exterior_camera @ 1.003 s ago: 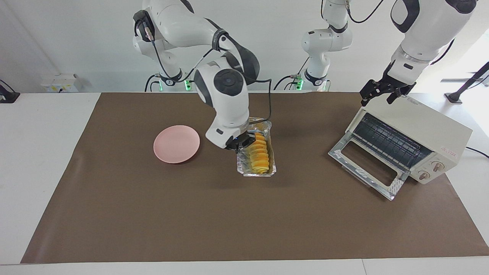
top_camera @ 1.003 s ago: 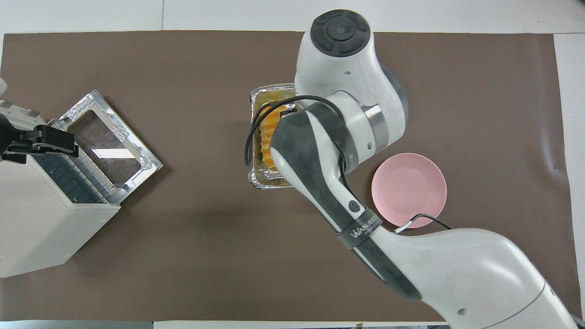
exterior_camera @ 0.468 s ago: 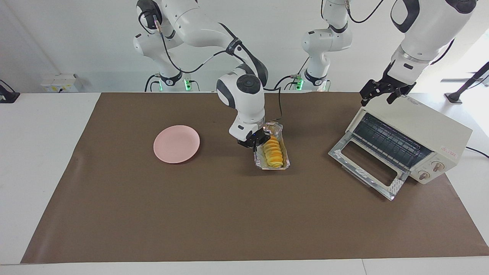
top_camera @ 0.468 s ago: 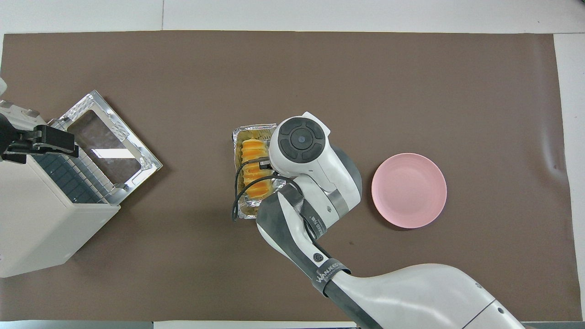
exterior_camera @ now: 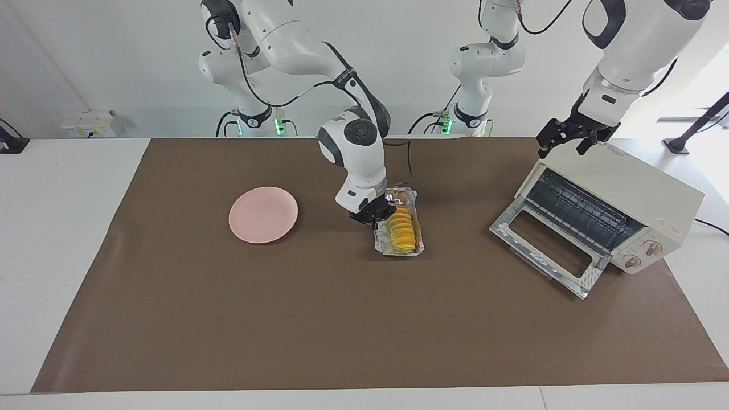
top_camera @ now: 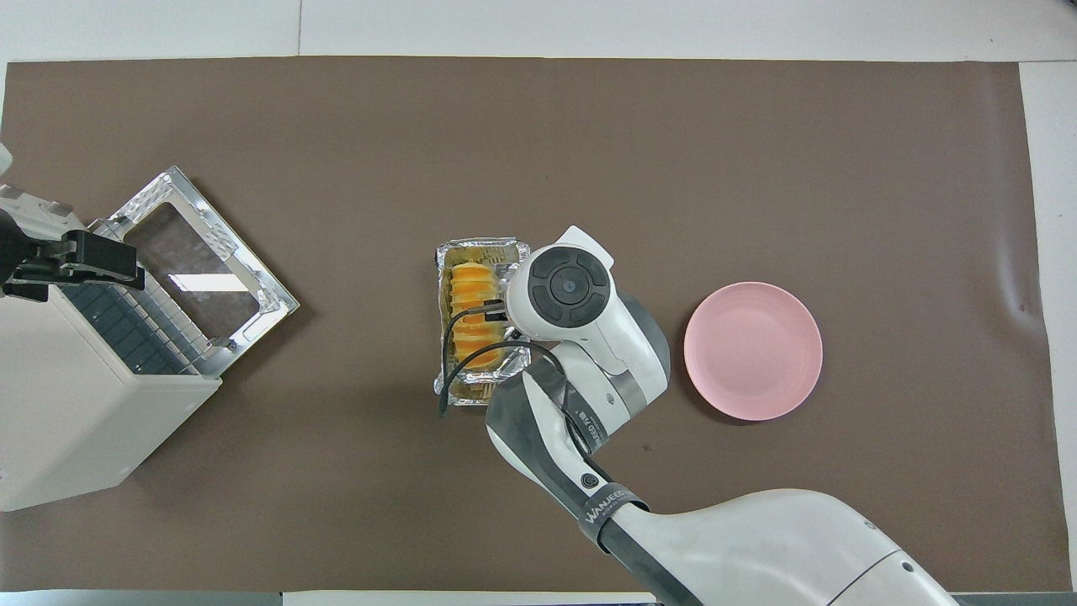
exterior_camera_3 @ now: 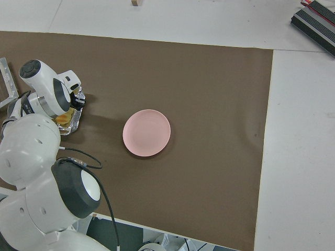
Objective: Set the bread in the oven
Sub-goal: 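Slide the foil tray toward the oven with the right gripper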
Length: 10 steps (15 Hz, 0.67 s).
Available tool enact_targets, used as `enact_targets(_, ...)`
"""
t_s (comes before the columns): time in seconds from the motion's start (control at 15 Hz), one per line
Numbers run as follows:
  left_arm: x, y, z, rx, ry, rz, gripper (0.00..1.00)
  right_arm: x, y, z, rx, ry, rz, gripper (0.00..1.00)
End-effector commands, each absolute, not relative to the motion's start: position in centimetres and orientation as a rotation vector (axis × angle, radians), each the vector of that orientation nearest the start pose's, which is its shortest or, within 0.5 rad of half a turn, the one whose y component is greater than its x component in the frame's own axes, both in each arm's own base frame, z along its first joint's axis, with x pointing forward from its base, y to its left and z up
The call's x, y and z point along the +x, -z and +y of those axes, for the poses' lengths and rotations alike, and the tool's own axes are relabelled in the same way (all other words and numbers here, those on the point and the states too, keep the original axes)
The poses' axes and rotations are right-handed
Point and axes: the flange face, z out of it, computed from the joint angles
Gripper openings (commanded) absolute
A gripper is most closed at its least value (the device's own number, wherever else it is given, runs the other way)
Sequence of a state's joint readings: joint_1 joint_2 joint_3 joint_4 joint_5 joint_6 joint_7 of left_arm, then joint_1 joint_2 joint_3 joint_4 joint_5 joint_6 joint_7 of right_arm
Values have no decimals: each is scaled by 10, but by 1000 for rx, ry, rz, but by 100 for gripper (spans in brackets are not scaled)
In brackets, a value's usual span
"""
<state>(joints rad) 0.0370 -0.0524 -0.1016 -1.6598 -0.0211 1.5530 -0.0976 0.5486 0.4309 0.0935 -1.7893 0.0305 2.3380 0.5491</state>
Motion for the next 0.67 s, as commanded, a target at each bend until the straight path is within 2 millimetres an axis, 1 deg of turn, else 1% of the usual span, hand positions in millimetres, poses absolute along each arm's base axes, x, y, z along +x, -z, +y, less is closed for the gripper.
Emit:
enact_targets(0.0, 528, -613, -38, -3160, -76, -40, 100, 527, -330, 388, -3007, 116, -75, 0)
enact_targets(0.07, 528, -612, -38, -3160, -78, -38, 100, 526, -330, 389, -3007, 113, -73, 0)
enact_targets(0.13, 528, -613, -40, -3159, -76, -33, 100, 527, -331, 389, -3006, 114, -60, 52)
enact_targets(0.2, 528, -613, -40, -3159, -76, -33, 100, 527, -334, 391, -3008, 109, -51, 100)
enact_targets(0.33, 528, -613, -42, -3159, -73, -25, 100, 526, -338, 393, -3011, 99, -27, 100)
enact_targets(0.4, 527, -612, -45, -3158, -81, -21, 100, 528, -345, 393, -3016, 85, -20, 100)
enact_targets(0.47, 527, -611, -48, -3157, -86, -11, 100, 535, -355, 388, -3028, 58, -4, 100)
enact_targets(0.53, 526, -609, -63, -3156, -88, 22, 100, 543, -369, 383, -3045, 29, 9, 100)
enact_targets(0.6, 524, -608, -78, -3155, -89, 56, 100, 555, -383, 371, -3053, 10, 42, 100)
